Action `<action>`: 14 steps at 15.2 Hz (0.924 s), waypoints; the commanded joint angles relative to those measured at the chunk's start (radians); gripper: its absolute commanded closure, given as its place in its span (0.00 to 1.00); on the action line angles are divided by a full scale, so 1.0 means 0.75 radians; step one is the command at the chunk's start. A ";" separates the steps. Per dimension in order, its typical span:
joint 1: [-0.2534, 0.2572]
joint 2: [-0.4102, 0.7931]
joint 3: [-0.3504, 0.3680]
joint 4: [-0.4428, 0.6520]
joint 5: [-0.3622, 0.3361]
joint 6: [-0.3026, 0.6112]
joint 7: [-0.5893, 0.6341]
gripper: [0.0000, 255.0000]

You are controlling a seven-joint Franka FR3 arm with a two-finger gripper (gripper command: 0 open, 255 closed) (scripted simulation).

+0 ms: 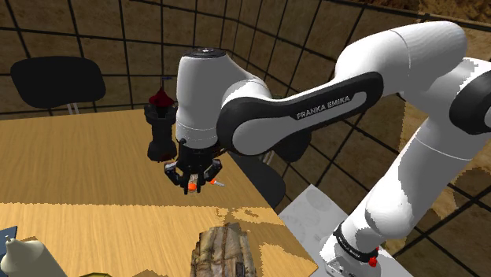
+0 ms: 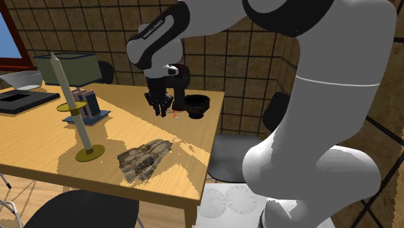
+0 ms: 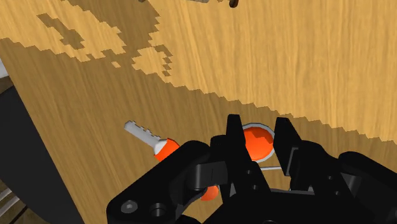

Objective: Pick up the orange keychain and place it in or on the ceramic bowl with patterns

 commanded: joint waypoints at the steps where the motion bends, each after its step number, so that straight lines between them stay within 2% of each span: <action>1: -0.004 -0.020 0.001 0.020 0.017 -0.033 -0.012 1.00; 14: -0.016 -0.090 -0.002 0.196 0.076 -0.257 -0.053 1.00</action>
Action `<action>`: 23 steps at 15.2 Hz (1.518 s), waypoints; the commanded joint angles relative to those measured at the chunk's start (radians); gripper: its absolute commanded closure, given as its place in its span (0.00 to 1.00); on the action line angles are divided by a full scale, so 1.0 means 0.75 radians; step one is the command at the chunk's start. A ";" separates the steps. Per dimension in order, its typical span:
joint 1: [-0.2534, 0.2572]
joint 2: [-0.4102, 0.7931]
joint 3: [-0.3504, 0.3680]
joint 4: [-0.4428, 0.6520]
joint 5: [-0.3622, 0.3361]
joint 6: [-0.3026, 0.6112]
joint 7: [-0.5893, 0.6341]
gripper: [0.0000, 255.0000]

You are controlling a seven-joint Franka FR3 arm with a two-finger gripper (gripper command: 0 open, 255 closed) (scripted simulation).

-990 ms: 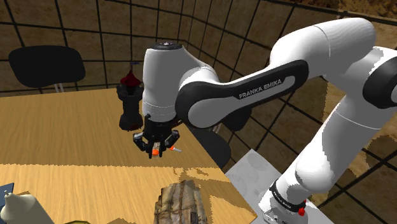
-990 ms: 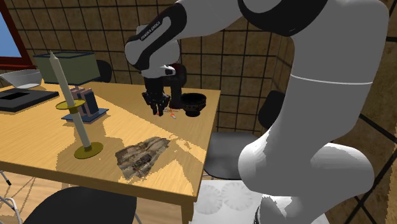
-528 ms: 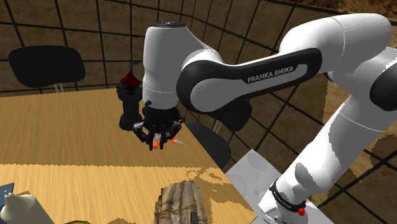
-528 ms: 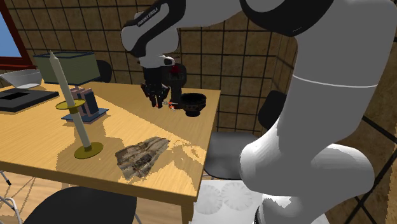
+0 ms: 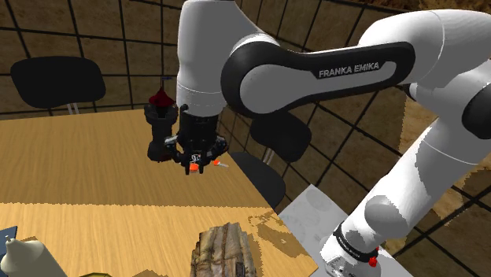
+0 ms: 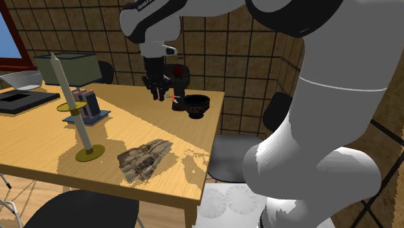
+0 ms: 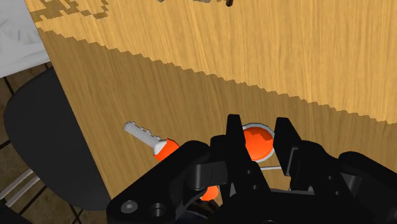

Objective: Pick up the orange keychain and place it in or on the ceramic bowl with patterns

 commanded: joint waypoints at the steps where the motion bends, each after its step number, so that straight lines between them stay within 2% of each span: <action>1: -0.015 0.002 -0.014 0.021 -0.001 -0.020 -0.029 1.00; 8: -0.101 0.113 -0.101 0.139 -0.079 -0.057 -0.184 1.00; 14: -0.149 0.256 -0.167 0.306 -0.168 -0.111 -0.293 1.00; 23: -0.152 0.278 -0.175 0.168 -0.187 0.043 -0.279 1.00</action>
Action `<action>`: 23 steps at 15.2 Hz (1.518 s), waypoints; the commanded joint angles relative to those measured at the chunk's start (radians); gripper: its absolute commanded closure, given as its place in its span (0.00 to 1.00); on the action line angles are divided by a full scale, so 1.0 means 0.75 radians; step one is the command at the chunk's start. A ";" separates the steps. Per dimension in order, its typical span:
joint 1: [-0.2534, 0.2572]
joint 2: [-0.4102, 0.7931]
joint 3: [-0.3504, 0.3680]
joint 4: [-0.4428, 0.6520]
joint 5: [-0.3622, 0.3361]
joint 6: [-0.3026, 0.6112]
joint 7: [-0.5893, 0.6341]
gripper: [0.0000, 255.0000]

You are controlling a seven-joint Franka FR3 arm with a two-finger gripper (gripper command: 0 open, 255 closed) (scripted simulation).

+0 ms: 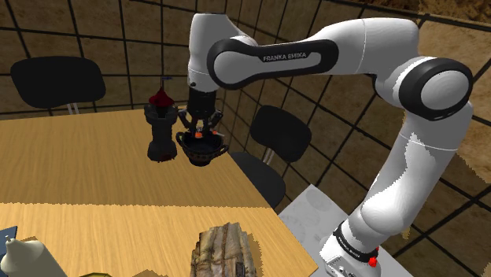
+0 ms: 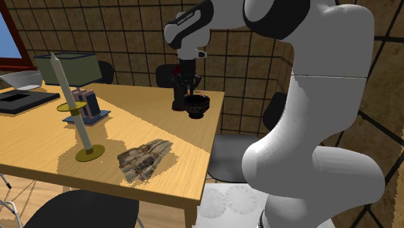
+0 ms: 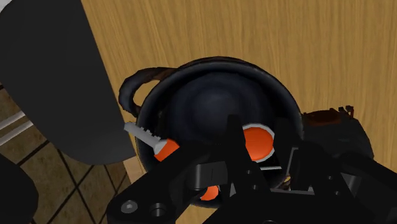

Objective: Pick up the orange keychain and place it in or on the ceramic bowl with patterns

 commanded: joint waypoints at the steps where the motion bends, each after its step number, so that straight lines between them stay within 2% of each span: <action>1: 0.000 0.004 -0.001 -0.029 -0.004 0.032 0.004 1.00; 6: 0.003 0.027 -0.008 -0.087 -0.024 0.108 0.017 1.00; 14: 0.003 0.027 -0.007 -0.087 -0.024 0.108 0.017 1.00; 15: 0.003 0.027 -0.007 -0.089 -0.024 0.110 0.018 0.00; 20: 0.003 0.027 -0.007 -0.087 -0.024 0.108 0.017 0.00; 23: -0.001 -0.006 0.002 0.012 0.004 -0.015 -0.002 0.00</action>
